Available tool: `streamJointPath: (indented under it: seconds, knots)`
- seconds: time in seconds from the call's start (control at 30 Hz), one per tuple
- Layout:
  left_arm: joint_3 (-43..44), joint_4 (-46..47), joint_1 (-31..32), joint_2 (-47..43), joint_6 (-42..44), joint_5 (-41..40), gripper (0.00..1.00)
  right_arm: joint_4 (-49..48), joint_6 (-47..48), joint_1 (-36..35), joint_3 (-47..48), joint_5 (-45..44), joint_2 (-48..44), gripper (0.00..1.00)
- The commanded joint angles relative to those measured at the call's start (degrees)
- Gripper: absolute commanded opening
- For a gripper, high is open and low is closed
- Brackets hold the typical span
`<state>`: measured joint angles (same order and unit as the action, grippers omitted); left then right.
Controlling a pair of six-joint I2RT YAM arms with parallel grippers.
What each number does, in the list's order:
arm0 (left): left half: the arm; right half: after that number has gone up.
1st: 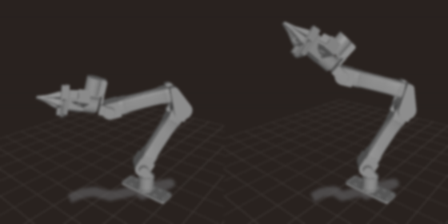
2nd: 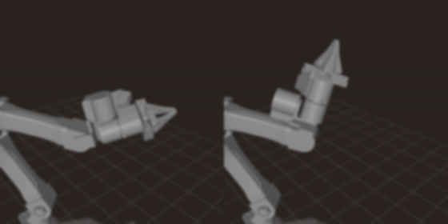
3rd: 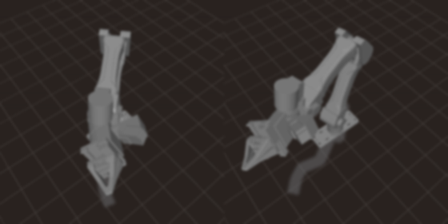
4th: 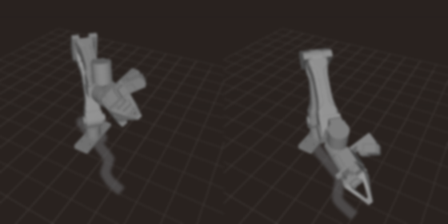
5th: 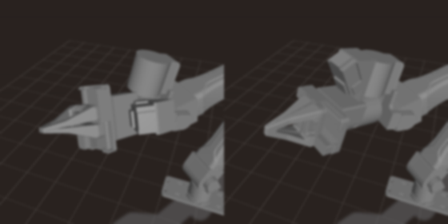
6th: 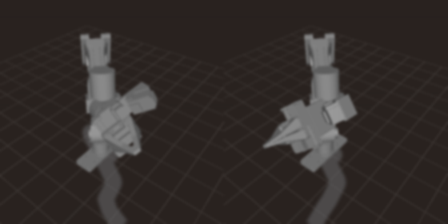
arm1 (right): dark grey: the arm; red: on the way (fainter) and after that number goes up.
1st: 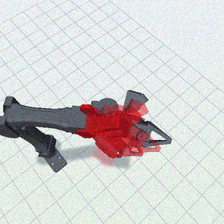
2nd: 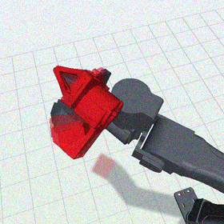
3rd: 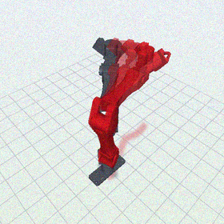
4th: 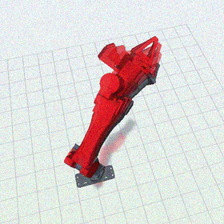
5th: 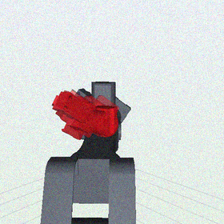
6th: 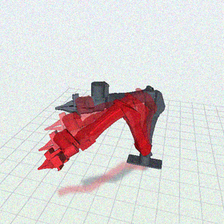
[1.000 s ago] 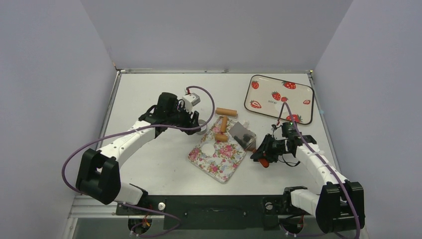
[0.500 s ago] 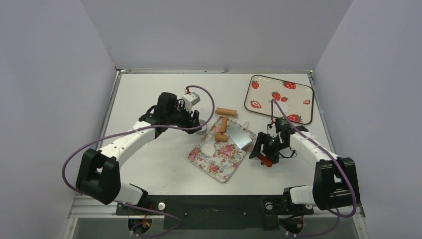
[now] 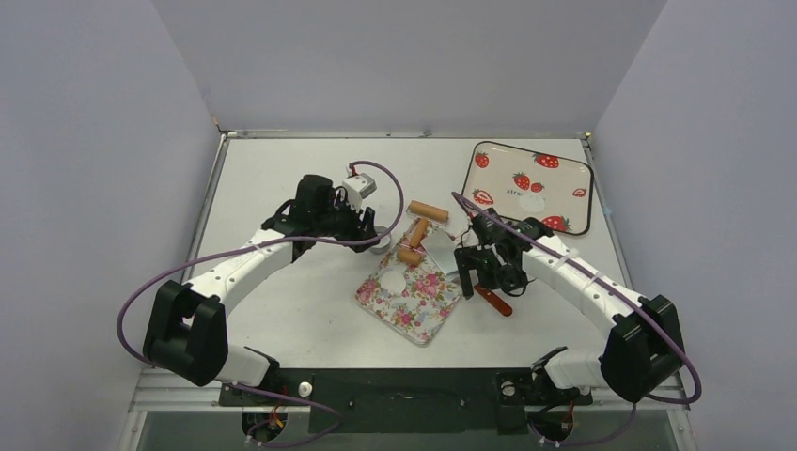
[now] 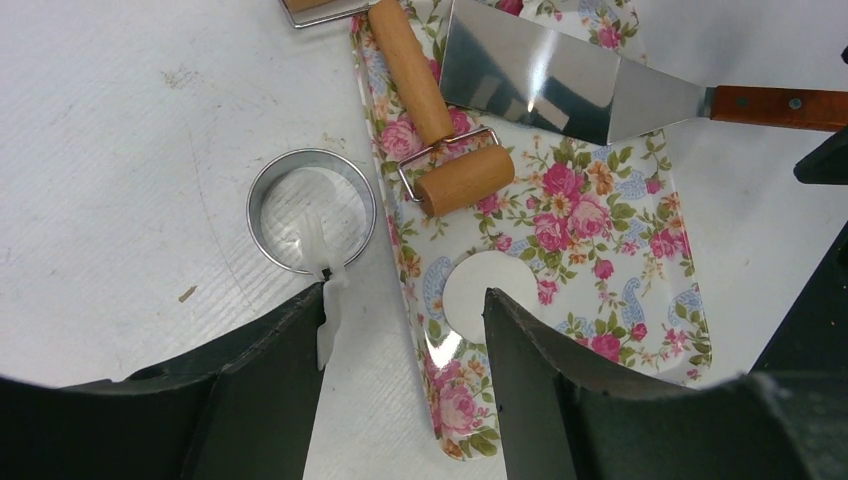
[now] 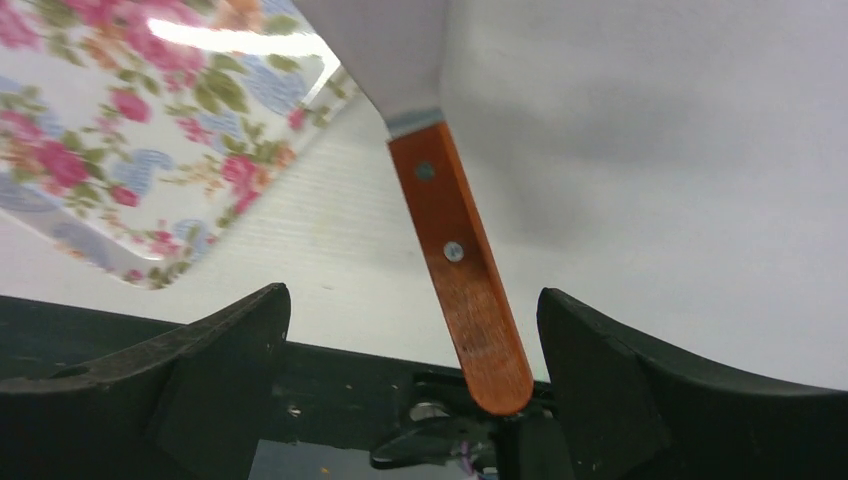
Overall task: Roll out the dumpling wrappers from the dough
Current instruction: Pick up the spatula from the work surface.
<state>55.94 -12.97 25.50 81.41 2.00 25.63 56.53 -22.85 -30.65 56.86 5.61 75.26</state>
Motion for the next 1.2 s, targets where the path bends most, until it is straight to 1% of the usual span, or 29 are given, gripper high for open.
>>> streamJointPath:
  seconds: [0.0, 0.13, 0.27, 0.37, 0.5, 0.57, 0.67, 0.7, 0.73, 0.77, 0.83, 0.93, 0.97, 1.07, 1.13, 1.17]
  knots:
    - [-1.29, 3.53, -0.53, -2.22, -2.55, -0.85, 0.54, 5.50, 1.20, -2.11, 0.38, -8.47, 1.71, 0.89]
    - [-4.32, 3.78, -0.52, -3.05, -6.22, -3.49, 0.54, 2.91, 0.27, -4.29, -0.54, -7.35, 4.42, 0.90]
    - [-7.71, 2.56, -0.45, -4.23, -8.83, -9.53, 0.54, 1.93, 0.62, -5.54, -2.00, -8.97, 7.21, 0.87]
    - [-9.97, 3.02, -0.44, -4.86, -11.01, -11.05, 0.54, 1.73, 1.04, -5.56, -2.19, -12.45, 8.95, 0.86]
    - [-12.38, 4.57, -0.36, -5.56, -12.74, -11.72, 0.54, 1.35, 1.44, -5.54, -0.88, -13.01, 11.89, 0.84]
    - [-12.55, 4.73, -0.32, -5.73, -12.69, -11.74, 0.54, 1.06, 1.32, -5.71, 0.32, -13.33, 12.57, 0.79]
    - [-12.58, 4.91, -0.35, -5.88, -12.33, -11.89, 0.54, 1.00, 1.28, -5.65, 1.21, -14.08, 12.80, 0.62]
    - [-12.60, 5.00, -0.40, -5.89, -12.29, -11.95, 0.54, 1.09, 1.30, -5.47, 1.00, -14.25, 12.84, 0.45]
    - [-12.76, 5.12, -0.44, -5.90, -12.42, -12.23, 0.54, 1.12, 1.18, -4.96, 0.36, -13.99, 13.10, 0.36]
    - [-12.96, 5.43, -0.44, -5.86, -12.93, -12.34, 0.54, 1.08, 1.07, -4.65, -0.08, -13.75, 13.13, 0.17]
    - [-13.46, 6.14, -0.45, -5.86, -14.46, -11.81, 0.54, 1.29, 0.61, -4.02, -0.93, -13.44, 12.78, 0.05]
    - [-15.17, 9.44, -0.44, -6.21, -16.47, -8.78, 0.54, 3.43, -0.24, -4.02, 0.52, -14.46, 10.59, 0.00]
    - [-16.59, 10.28, -0.38, -6.40, -17.39, -7.86, 0.54, 3.99, -0.46, -4.07, 1.94, -14.65, 10.20, 0.00]
    - [-19.17, 12.04, -0.36, -6.53, -19.47, -9.00, 0.54, 8.02, -0.72, -4.62, 4.83, -14.67, 8.17, 0.00]
    - [-20.45, 13.86, -0.36, -6.56, -20.39, -10.00, 0.54, 9.96, -0.06, -6.30, 7.61, -12.65, 6.42, 0.00]
    - [-21.27, 14.16, -0.36, -6.71, -20.86, -10.84, 0.54, 10.29, 0.75, -8.58, 9.02, -11.85, 4.99, 0.00]
